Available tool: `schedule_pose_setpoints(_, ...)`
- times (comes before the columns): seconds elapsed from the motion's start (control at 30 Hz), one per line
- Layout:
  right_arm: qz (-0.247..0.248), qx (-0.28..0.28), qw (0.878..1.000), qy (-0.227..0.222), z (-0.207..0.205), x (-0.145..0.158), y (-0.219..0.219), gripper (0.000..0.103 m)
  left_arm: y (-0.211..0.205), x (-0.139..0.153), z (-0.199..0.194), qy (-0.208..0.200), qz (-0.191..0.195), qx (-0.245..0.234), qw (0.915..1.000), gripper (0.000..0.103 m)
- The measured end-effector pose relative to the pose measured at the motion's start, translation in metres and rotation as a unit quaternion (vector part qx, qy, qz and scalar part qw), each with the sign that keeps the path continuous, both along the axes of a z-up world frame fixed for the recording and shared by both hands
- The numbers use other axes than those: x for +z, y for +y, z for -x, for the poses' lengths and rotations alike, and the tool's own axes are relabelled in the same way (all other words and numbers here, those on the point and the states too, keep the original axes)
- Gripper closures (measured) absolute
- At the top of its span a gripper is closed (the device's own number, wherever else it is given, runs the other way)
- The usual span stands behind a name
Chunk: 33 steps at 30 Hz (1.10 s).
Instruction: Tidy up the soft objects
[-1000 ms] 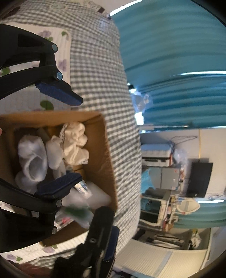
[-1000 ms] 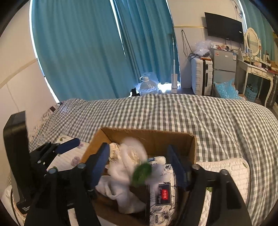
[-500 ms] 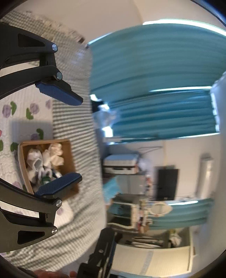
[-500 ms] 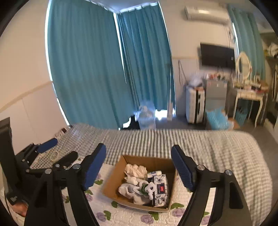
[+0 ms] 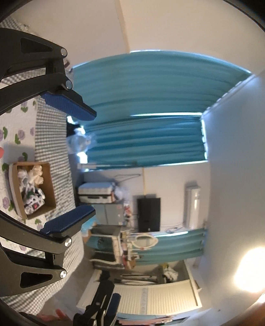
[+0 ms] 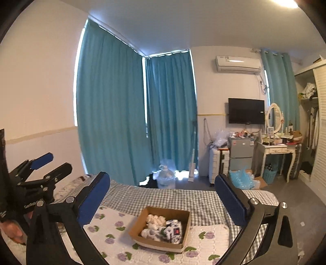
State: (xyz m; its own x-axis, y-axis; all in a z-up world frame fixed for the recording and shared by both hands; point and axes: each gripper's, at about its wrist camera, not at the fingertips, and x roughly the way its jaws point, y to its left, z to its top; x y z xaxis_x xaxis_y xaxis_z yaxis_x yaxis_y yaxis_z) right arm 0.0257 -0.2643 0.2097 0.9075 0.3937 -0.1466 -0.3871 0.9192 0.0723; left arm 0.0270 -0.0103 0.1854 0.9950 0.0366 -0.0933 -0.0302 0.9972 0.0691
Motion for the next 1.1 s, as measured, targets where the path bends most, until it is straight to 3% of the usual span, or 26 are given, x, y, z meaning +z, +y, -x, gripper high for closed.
schedule_pose_setpoints(0.23,-0.004,-0.004,1.0,-0.024,0.034,-0.025,-0.013,0.0,-0.008,-0.023,0.018,-0.024,0.005,-0.001,0.9997,0.016)
schedule_pose_setpoints(0.47,0.02,-0.018,0.999,-0.017,0.013,-0.087,-0.003,0.0,-0.008,-0.078,0.003,-0.012,0.011,0.002,0.9999,0.016)
schedule_pose_setpoints(0.67,-0.005,-0.023,0.999,0.034,-0.033,-0.151,-0.004,0.0,0.005,-0.143,-0.033,0.042,0.052,0.004,0.9978,0.017)
schedule_pose_setpoints(0.8,-0.001,-0.029,0.997,0.065,-0.057,-0.185,0.0,0.0,0.005,-0.174,-0.047,0.08,0.048,0.014,0.9955,0.016)
schedule_pose_setpoints(1.1,0.01,-0.029,0.996,0.084,-0.075,-0.204,0.006,0.0,0.0,-0.193,-0.056,0.104,0.044,0.005,0.9935,0.017)
